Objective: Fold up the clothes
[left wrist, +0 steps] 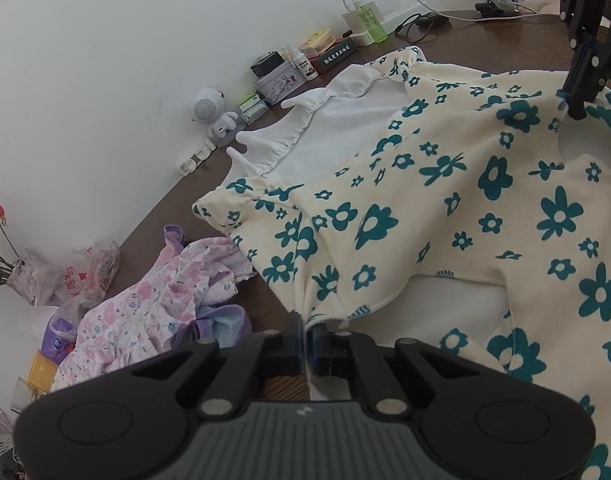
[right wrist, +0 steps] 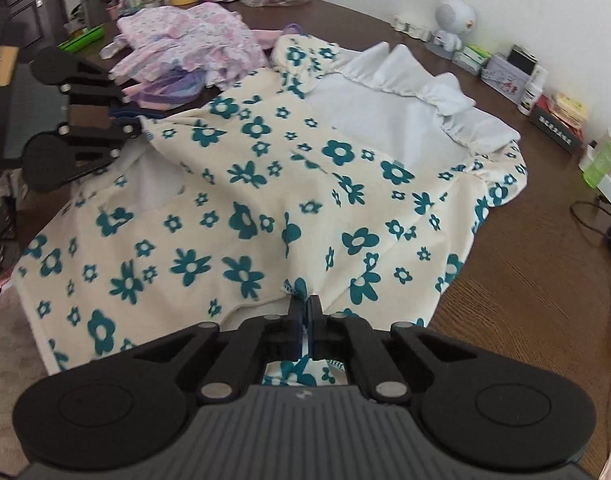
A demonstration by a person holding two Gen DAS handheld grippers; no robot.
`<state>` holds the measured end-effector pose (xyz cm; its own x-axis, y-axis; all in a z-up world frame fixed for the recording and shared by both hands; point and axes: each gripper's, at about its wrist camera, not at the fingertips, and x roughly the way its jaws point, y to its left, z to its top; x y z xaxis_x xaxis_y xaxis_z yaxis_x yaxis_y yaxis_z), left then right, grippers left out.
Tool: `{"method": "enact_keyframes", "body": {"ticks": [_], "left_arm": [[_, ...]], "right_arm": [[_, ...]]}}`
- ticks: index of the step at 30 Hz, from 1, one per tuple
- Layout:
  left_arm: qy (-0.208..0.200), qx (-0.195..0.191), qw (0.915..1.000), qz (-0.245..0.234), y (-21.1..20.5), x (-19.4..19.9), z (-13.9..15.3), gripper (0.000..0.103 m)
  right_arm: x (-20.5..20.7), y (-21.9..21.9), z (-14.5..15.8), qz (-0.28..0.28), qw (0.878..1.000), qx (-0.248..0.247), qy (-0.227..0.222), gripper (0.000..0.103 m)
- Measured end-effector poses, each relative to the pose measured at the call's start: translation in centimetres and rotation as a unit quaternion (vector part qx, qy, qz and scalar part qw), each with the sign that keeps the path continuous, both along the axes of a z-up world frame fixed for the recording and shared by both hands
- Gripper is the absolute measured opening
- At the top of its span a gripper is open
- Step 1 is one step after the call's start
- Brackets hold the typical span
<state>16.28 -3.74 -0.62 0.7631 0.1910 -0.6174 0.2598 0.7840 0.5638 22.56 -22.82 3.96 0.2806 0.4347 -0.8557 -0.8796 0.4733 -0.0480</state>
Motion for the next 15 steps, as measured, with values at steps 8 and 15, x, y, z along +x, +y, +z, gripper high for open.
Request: {"method": "enact_keyframes", "body": {"ticks": [8, 15], "left_arm": [[-0.017, 0.029, 0.9982, -0.05, 0.0, -1.8, 0.4, 0.022], [-0.03, 0.117, 0.9817, -0.147, -2.3, -2.9, -0.7, 0.017]], "right_arm": [[-0.6, 0.2, -0.9, -0.006, 0.999, -0.019, -0.03, 0.011], [-1.8, 2.4, -1.7, 0.016, 0.994, -0.05, -0.097, 0.014]]}}
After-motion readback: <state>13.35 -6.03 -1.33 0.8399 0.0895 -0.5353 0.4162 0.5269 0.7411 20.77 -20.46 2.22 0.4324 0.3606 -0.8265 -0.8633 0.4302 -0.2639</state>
